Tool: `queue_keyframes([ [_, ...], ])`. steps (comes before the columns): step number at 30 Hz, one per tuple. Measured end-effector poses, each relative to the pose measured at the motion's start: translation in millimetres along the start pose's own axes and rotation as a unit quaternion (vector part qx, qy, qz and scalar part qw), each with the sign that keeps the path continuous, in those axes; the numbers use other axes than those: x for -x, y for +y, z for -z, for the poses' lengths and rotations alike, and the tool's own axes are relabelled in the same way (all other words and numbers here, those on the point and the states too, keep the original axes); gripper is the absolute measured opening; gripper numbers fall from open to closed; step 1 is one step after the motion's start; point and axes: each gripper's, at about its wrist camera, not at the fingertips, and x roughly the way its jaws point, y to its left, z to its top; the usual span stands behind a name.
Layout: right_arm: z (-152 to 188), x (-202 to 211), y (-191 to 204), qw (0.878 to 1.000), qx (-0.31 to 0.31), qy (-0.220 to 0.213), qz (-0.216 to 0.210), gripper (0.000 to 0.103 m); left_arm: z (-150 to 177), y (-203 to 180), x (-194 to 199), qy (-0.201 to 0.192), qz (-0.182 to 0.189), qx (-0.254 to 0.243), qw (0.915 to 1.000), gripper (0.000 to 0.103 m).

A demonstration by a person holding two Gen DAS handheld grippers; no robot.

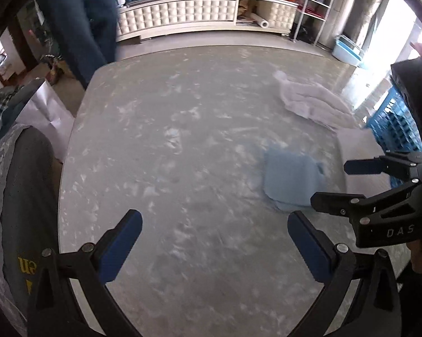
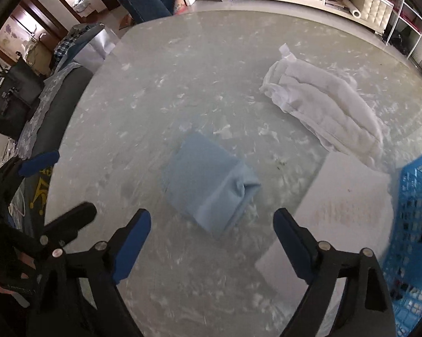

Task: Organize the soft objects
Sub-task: 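Close the right gripper on the light blue cloth, then carry the light blue cloth into the basket and open the right gripper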

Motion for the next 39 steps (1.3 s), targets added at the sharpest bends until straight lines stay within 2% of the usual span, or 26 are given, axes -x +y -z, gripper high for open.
queue_keyframes([
  [4, -7.5, -12.9, -5.1, 1.0, -0.011, 0.018, 0.013, 0.08, -0.5, 6.0, -11.6, 0.005, 0.0, 0.008, 1.0, 0.103],
  [7, -8.7, -21.6, -9.1, 0.999, -0.017, 0.03, 0.002, 0.068, 0.7, 7.4, -17.9, 0.01, 0.004, 0.011, 0.9999, 0.103],
  [12, -8.3, -18.7, -7.3, 1.0, -0.012, 0.015, 0.012, 0.057, 1.8, 9.5, -21.7, 0.012, 0.009, 0.014, 0.9998, 0.103],
  [15, -2.7, -21.9, -0.1, 0.999, 0.012, 0.001, 0.034, 0.036, 3.2, 9.4, -22.5, 0.014, 0.011, 0.013, 0.9998, 0.103],
  [16, -1.8, -21.7, 1.8, 0.999, 0.015, -0.001, 0.034, 0.021, 4.0, 9.3, -23.2, 0.016, 0.01, 0.011, 0.9998, 0.103],
  [20, 2.3, -21.5, 3.9, 1.0, 0.014, 0.003, 0.017, 0.006, 6.8, 8.7, -26.6, 0.027, 0.001, 0.005, 0.9996, 0.103],
  [24, 7.0, -19.9, 11.4, 1.0, 0.022, 0.005, 0.02, 0.004, 9.9, 9.4, -22.7, 0.031, -0.007, 0.002, 0.9995, 0.103],
  [28, 19.8, -6.2, 10.8, 1.0, 0.02, 0.005, 0.005, 0.004, 14.4, 2.3, -10.3, 0.026, -0.002, -0.006, 0.9996, 0.103],
  [39, 61.5, 69.3, -5.8, 0.999, 0.03, -0.028, -0.003, 0.004, 25.3, -53.3, 38.3, 0.009, 0.031, -0.027, 0.9991, 0.103],
])
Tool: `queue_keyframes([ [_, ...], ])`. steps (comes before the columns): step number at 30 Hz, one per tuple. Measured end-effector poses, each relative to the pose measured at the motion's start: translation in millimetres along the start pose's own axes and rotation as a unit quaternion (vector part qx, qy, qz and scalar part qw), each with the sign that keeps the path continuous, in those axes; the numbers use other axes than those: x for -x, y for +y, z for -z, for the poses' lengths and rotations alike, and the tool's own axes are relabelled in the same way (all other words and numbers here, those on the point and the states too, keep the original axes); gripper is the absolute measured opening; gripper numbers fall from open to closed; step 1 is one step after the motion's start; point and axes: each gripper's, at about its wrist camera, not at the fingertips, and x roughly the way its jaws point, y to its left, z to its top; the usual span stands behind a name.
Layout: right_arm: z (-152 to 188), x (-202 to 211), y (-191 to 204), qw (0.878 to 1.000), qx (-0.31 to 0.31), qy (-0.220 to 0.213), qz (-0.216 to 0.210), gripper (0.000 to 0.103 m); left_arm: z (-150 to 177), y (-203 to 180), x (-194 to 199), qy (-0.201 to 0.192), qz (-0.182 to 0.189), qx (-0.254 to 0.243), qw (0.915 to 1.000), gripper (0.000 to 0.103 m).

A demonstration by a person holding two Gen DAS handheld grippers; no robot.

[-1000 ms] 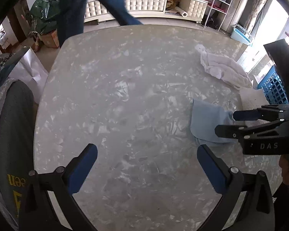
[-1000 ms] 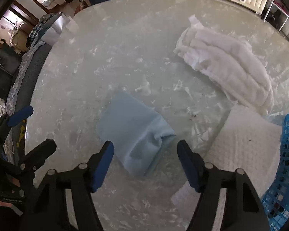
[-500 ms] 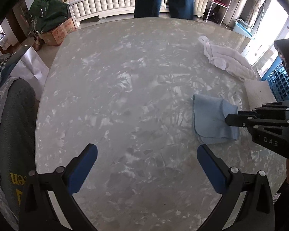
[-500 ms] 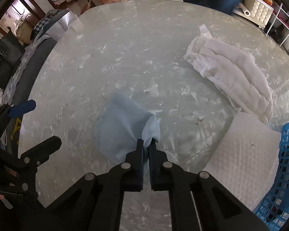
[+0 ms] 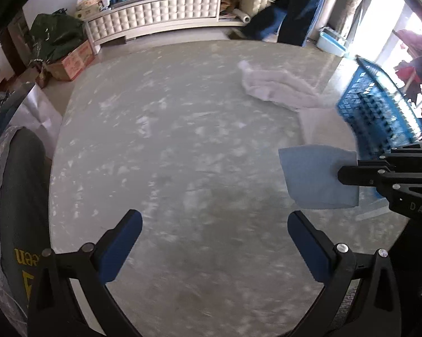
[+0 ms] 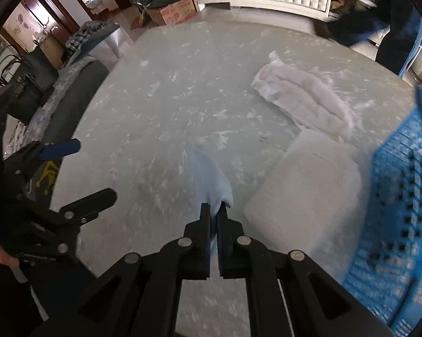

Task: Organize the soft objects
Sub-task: 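Carry the light blue cloth into the basket and open the right gripper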

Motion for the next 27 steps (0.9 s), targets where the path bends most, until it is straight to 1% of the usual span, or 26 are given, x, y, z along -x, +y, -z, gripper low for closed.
queue_keyframes([
  [4, 14.0, 30.9, -13.3, 1.0, -0.007, -0.021, 0.002, 0.004, -3.7, -21.9, 15.3, -0.009, 0.013, -0.005, 0.9999, 0.103],
  [8, 22.4, 57.6, -25.6, 0.999, -0.021, -0.04, 0.004, 0.004, -8.5, -49.5, 26.3, -0.016, 0.018, -0.029, 0.9993, 0.103],
  [12, 31.8, 73.8, -44.5, 0.998, -0.039, -0.052, 0.004, 0.004, -15.5, -79.6, 32.4, -0.023, 0.033, -0.045, 0.9982, 0.103],
  [16, 43.8, 89.0, -66.4, 0.996, -0.06, -0.064, 0.009, 0.004, -24.7, -97.3, 30.8, -0.023, 0.047, -0.046, 0.9976, 0.103],
  [17, 47.3, 94.6, -74.7, 0.995, -0.068, -0.068, 0.009, 0.004, -25.9, -101.4, 30.2, -0.022, 0.052, -0.047, 0.9973, 0.103],
  [19, 53.1, 104.3, -89.3, 0.993, -0.085, -0.078, 0.01, 0.004, -27.5, -111.4, 32.3, -0.026, 0.077, -0.055, 0.9951, 0.103],
  [21, 57.6, 112.8, -104.3, 0.991, -0.1, -0.086, 0.01, 0.004, -28.0, -117.7, 34.2, -0.027, 0.088, -0.06, 0.994, 0.103],
  [27, 62.8, 115.2, -137.2, 0.988, -0.129, -0.086, 0.018, 0.004, -34.1, -125.7, 23.1, -0.013, 0.063, -0.063, 0.9959, 0.103],
])
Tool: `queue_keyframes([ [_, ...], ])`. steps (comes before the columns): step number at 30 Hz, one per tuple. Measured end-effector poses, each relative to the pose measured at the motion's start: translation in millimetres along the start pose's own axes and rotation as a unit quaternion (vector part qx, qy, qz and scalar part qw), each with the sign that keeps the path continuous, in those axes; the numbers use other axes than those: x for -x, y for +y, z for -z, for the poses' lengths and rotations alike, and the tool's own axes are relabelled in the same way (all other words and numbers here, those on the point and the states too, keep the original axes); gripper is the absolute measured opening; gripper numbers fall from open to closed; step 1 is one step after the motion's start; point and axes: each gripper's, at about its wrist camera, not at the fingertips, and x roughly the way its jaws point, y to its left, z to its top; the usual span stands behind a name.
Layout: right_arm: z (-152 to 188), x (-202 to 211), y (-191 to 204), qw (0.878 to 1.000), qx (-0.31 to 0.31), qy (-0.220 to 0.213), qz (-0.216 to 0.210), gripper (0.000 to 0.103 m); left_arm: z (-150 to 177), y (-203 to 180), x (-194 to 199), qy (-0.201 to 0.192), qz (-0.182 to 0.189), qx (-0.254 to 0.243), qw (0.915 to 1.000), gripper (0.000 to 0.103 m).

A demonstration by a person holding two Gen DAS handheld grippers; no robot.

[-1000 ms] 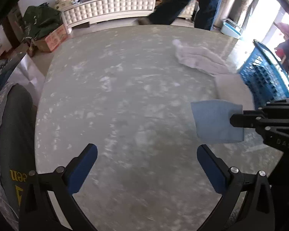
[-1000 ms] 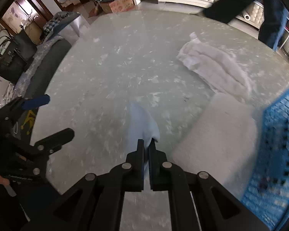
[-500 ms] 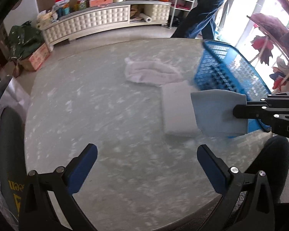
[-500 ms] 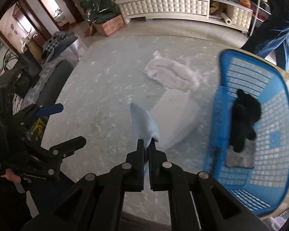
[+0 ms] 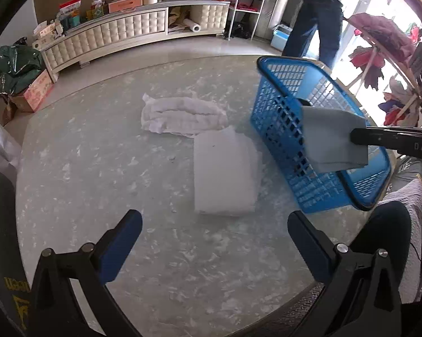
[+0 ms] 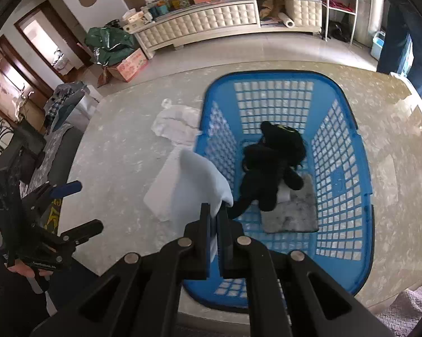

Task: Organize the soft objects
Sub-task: 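Carry the light blue cloth into the basket and open the right gripper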

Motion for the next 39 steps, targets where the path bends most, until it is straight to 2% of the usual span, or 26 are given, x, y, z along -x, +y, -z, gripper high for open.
queue_keyframes([
  [8, -8.7, -25.2, -35.5, 0.999, -0.018, 0.027, 0.014, 0.004, -6.7, 2.7, -20.5, 0.023, -0.018, -0.002, 0.9996, 0.103],
  [12, -9.9, -37.8, -45.9, 0.998, -0.02, 0.051, 0.039, 0.004, -10.0, 4.7, -25.7, 0.025, -0.016, -0.001, 0.9996, 0.103],
  [19, 2.7, -48.5, -49.1, 0.995, -0.015, 0.085, 0.056, 0.004, -10.2, 6.5, -37.5, 0.034, -0.013, -0.004, 0.9993, 0.103],
  [27, 12.5, -50.7, -43.9, 0.993, -0.004, 0.094, 0.076, 0.005, -8.0, 8.7, -42.0, 0.036, -0.011, -0.004, 0.9993, 0.103],
  [28, 13.8, -49.8, -42.3, 0.992, 0.0, 0.093, 0.081, 0.008, -7.9, 9.6, -42.1, 0.037, -0.01, -0.002, 0.9993, 0.103],
  [30, 16.6, -48.0, -38.0, 0.991, 0.005, 0.095, 0.089, 0.022, -7.7, 10.9, -42.8, 0.037, -0.011, -0.002, 0.9993, 0.103],
  [32, 19.8, -43.8, -34.7, 0.992, 0.009, 0.09, 0.093, 0.057, -8.4, 11.4, -44.3, 0.037, -0.011, -0.003, 0.9992, 0.103],
  [34, 20.9, -38.3, -31.4, 0.992, 0.016, 0.078, 0.102, 0.073, -8.7, 12.7, -46.7, 0.039, -0.013, -0.004, 0.9991, 0.103],
  [36, 23.0, -30.9, -27.0, 0.992, 0.022, 0.069, 0.107, 0.074, -9.3, 13.8, -50.3, 0.042, -0.016, -0.005, 0.999, 0.103],
  [39, 26.4, -21.0, -20.8, 0.992, 0.031, 0.06, 0.11, 0.086, -11.5, 16.8, -57.7, 0.046, -0.016, -0.004, 0.9988, 0.103],
])
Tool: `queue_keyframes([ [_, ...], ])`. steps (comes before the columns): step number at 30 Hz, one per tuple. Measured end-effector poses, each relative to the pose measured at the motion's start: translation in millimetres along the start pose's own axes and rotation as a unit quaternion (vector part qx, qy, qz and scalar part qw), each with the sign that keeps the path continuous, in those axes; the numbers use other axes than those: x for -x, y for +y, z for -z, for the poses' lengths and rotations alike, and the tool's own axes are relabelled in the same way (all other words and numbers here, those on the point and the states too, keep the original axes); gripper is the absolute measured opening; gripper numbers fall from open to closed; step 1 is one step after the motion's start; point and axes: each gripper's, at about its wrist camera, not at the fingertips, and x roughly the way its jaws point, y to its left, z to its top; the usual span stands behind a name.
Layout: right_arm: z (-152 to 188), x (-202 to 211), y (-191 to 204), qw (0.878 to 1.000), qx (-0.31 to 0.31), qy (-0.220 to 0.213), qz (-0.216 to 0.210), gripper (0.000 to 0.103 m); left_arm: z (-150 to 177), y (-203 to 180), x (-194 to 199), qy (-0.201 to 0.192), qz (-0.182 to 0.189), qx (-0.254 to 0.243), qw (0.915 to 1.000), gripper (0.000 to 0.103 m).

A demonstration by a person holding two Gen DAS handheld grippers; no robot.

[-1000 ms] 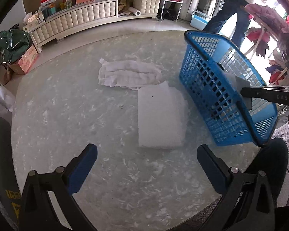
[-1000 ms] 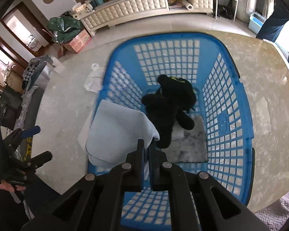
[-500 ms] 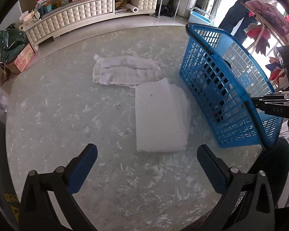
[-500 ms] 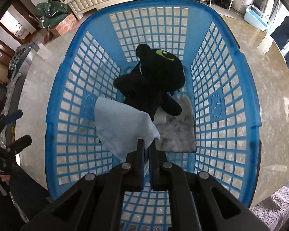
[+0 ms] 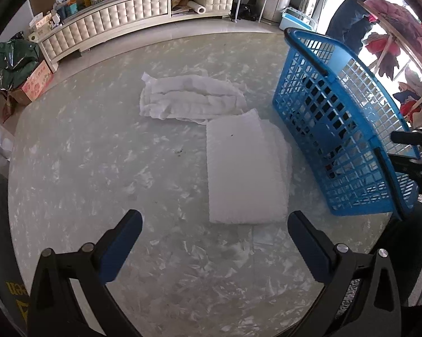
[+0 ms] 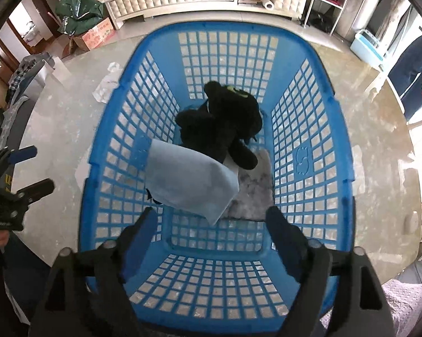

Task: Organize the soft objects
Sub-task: 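Move the left gripper to the white quilted pad and grasp it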

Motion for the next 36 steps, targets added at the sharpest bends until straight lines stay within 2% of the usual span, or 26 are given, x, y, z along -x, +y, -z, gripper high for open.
queue_keyframes([
  [2, 0.6, 8.4, 2.9, 1.0, 0.006, -0.009, 0.006, 0.094, -2.8, 1.5, -6.2, 0.002, 0.0, -0.003, 1.0, 0.103],
  [3, 1.6, 10.8, 4.1, 1.0, 0.009, -0.013, 0.009, 0.095, -4.6, 1.9, -10.2, 0.003, -0.002, -0.006, 1.0, 0.103],
  [8, -2.4, 10.1, 4.5, 1.0, 0.006, -0.01, 0.009, 0.095, -13.9, 3.2, -30.9, 0.011, -0.008, -0.01, 0.9999, 0.103],
  [11, -8.1, -2.9, 0.4, 1.0, 0.0, 0.0, 0.008, 0.095, -18.6, 7.7, -39.4, 0.011, 0.024, 0.008, 0.9996, 0.103],
  [23, -18.2, -16.0, -6.7, 1.0, -0.015, 0.0, 0.0, 0.096, -39.0, 5.5, -90.7, 0.042, 0.019, 0.001, 0.999, 0.102],
  [25, -19.6, -16.3, -5.3, 1.0, -0.013, 0.0, 0.001, 0.096, -40.3, 6.3, -96.4, 0.05, 0.027, 0.007, 0.9984, 0.088],
  [29, -19.8, -15.9, -4.3, 1.0, -0.012, -0.003, -0.005, 0.096, -40.3, -3.1, -103.7, 0.051, 0.055, 0.003, 0.9971, 0.067],
  [31, -19.5, -16.0, -4.6, 1.0, -0.014, -0.005, -0.006, 0.096, -38.7, -7.6, -104.3, 0.054, 0.072, 0.002, 0.996, 0.046],
  [36, -13.2, -11.3, -5.2, 1.0, -0.015, -0.008, -0.011, 0.096, -35.3, -27.0, -100.9, 0.049, 0.067, -0.013, 0.9964, 0.034],
])
